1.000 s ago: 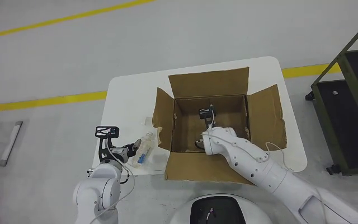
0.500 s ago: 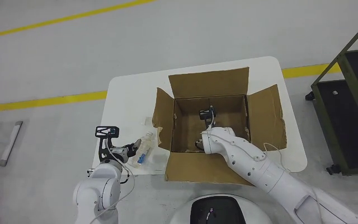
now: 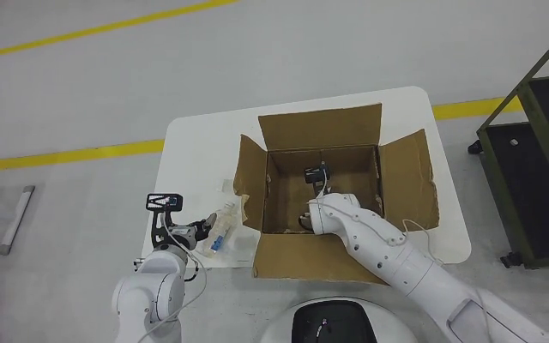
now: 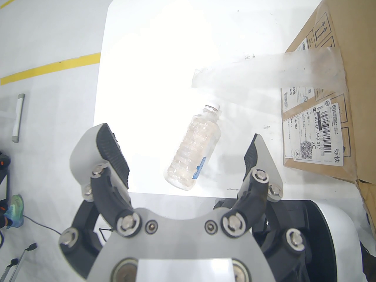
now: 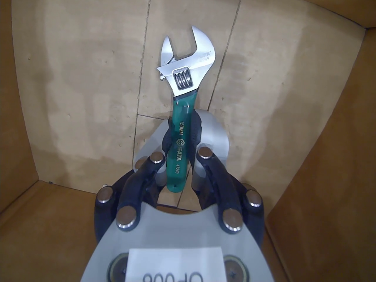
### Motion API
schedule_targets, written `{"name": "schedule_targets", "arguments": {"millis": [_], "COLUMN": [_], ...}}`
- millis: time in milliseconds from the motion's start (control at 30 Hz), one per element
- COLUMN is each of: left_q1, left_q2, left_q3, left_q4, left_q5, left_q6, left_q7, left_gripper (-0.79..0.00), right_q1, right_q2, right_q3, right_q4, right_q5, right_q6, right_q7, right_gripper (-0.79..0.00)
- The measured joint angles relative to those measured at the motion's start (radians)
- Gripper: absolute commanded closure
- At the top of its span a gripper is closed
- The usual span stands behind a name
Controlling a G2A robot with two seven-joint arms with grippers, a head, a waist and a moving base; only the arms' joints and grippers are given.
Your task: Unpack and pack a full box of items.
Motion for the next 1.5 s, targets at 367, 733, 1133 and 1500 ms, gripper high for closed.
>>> {"name": "schedule_targets", "arguments": {"millis": [367,733,1133,1500], "left_q1": [0.000,0.000,0.000,0.000], "left_q2": [0.000,0.000,0.000,0.000], "left_q3": [0.000,0.000,0.000,0.000], "left_q4": [0.000,0.000,0.000,0.000], "left_q5": [0.000,0.000,0.000,0.000], "left_q6": [0.000,0.000,0.000,0.000], "left_q7": [0.000,0.000,0.000,0.000], "left_gripper": [-0.785,-0.785,-0.785,-0.785], "right_q1": [-0.106,-0.368,-0.433,-0.431], "right_q2": [0.030,0.091,0.094,0.094], "right_q3": [0.132,0.401,0.501,0.493], "right_q4": [-0.226,-0.617,-0.563,-0.578], "right_q5": [-0.022,0.102,0.412,0.400], "right_q6": [-0.026,-0.255,-0.479,-0.485], "right_q7": [-0.030,-0.090,-0.231,-0.241], "right_gripper": [0.000,0.000,0.000,0.000]}}
